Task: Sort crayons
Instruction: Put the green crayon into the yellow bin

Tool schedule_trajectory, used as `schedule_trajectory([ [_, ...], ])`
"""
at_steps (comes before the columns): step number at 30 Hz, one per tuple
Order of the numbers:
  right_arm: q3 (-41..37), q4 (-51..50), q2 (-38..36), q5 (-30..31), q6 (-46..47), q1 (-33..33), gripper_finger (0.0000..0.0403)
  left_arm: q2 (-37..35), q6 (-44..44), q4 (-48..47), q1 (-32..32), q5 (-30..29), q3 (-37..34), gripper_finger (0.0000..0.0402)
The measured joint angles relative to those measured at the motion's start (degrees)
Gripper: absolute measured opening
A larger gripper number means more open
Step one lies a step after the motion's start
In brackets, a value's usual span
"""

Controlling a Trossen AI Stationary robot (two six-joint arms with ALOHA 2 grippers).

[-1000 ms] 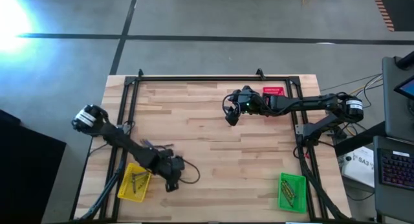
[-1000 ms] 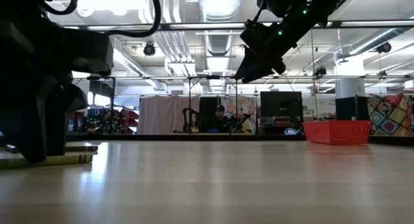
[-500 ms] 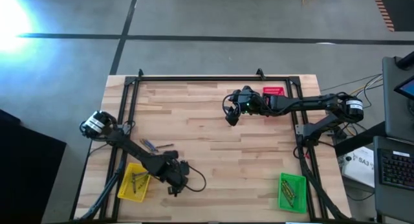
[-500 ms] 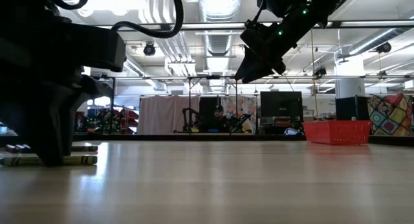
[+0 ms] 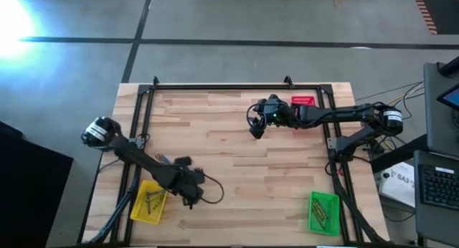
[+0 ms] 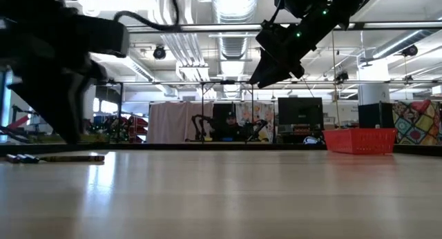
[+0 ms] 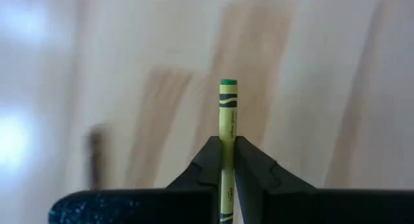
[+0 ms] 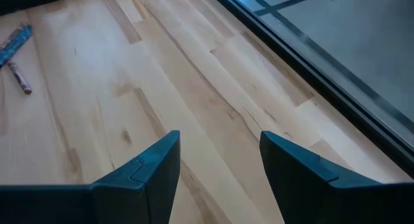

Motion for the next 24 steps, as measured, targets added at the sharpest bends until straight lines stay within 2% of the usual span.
schedule_trajectory([
  [4, 0.1, 0.0, 0.0, 0.0, 0.0, 0.0, 0.0203, -4.3, -3.1, -8.0, 0.3, 1.0, -0.1, 0.0001],
  [6, 0.1, 0.0, 0.0, 0.0, 0.0, 0.0, 0.0203, -7.2, -4.2, -12.2, 0.4, 4.0, -0.1, 0.0001],
  [11, 0.1, 0.0, 0.0, 0.0, 0.0, 0.0, 0.0203, -14.7, -8.8, -18.9, -0.1, 22.0, 0.0, 0.0001],
  [13, 0.1, 0.0, 0.0, 0.0, 0.0, 0.0, 0.0203, -17.3, -12.2, -19.1, -1.4, 25.4, -0.1, 0.0],
  [17, 0.1, -0.1, 0.0, 0.0, 0.0, 0.0, 0.0203, -20.7, -18.2, -19.1, -3.8, 26.0, -0.8, 0.0],
  [24, 0.2, -0.2, 0.0, 0.0, 0.0, 0.0, 0.0203, -21.1, -23.8, -18.9, -6.1, 28.0, -3.9, 0.0002],
])
